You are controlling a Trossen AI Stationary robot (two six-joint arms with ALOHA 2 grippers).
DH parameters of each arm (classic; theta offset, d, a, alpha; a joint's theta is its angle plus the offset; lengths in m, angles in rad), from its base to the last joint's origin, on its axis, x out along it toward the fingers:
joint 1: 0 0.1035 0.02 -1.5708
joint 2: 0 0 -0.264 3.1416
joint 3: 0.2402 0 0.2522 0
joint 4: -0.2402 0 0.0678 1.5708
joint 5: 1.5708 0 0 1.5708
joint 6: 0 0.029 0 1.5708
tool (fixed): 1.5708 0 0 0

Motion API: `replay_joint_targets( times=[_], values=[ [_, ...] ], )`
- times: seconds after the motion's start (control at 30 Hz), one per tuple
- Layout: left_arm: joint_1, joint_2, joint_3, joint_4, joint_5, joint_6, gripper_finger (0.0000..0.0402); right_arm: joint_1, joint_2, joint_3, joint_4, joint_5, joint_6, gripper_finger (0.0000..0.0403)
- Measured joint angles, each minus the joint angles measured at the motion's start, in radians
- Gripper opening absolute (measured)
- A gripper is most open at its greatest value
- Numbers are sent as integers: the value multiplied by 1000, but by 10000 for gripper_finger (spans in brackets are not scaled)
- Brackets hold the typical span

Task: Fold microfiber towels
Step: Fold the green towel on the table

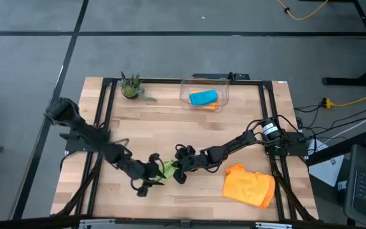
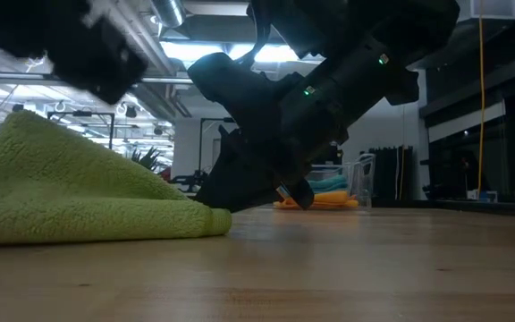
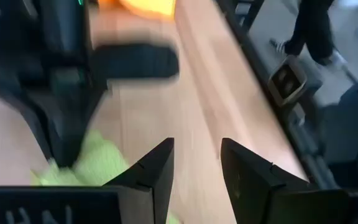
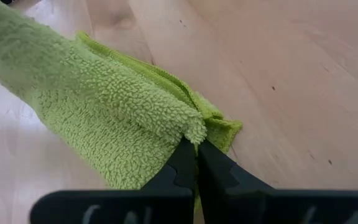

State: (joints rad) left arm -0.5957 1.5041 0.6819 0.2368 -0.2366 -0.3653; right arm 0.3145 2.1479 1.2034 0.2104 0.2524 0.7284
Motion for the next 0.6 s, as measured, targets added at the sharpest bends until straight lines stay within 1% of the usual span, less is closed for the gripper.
replay_joint_targets(
  times=[0.1,0.2,0.4,0.6],
  values=[
    [-1,64,0,-10,3,-44,126,0,0,0,1,0,0,6],
    [-3,104,0,-64,2,-87,126,0,0,0,0,-1,3,7],
    [-7,102,0,-204,-14,-156,126,0,0,0,0,-1,2,5],
    [-7,101,1,-236,-9,-178,126,0,1,-1,7,-1,1,22]
  ],
)
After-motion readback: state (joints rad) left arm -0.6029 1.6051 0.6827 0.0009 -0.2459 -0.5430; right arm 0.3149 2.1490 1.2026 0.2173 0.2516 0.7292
